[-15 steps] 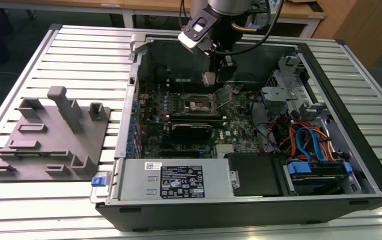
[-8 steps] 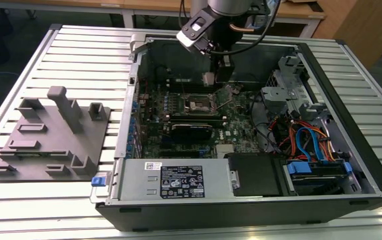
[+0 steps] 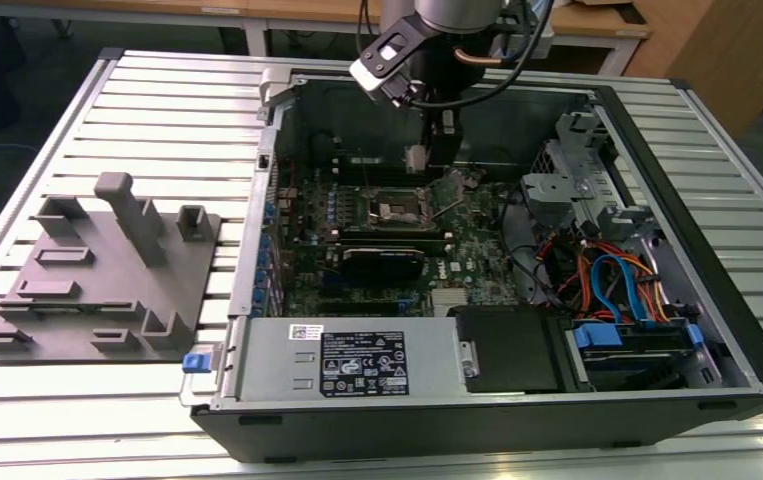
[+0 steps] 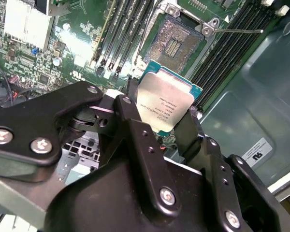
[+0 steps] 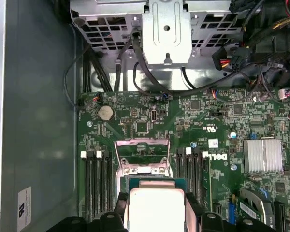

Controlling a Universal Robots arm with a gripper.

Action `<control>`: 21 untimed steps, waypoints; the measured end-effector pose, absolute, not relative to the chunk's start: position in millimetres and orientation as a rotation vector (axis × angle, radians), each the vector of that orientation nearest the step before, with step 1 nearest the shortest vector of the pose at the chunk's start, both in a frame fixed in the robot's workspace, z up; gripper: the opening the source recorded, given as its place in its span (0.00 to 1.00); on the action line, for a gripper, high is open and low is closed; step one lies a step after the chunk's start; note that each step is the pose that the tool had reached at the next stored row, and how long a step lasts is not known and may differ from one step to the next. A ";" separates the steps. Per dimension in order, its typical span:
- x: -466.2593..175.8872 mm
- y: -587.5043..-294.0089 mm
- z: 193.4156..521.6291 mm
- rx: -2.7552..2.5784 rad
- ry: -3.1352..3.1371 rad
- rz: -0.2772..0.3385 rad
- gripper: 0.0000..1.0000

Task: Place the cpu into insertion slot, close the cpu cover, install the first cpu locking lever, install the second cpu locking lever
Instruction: 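Place the cpu into insertion slot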

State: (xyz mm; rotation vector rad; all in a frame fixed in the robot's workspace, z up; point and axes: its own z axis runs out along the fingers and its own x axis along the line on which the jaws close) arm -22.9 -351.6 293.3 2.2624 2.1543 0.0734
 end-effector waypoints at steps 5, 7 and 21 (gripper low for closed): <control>-22.9 -351.6 292.7 2.263 2.153 0.073 0.54; -22.9 -351.6 292.6 2.263 2.153 0.074 0.54; -24.6 -350.5 289.2 2.273 2.142 0.073 0.54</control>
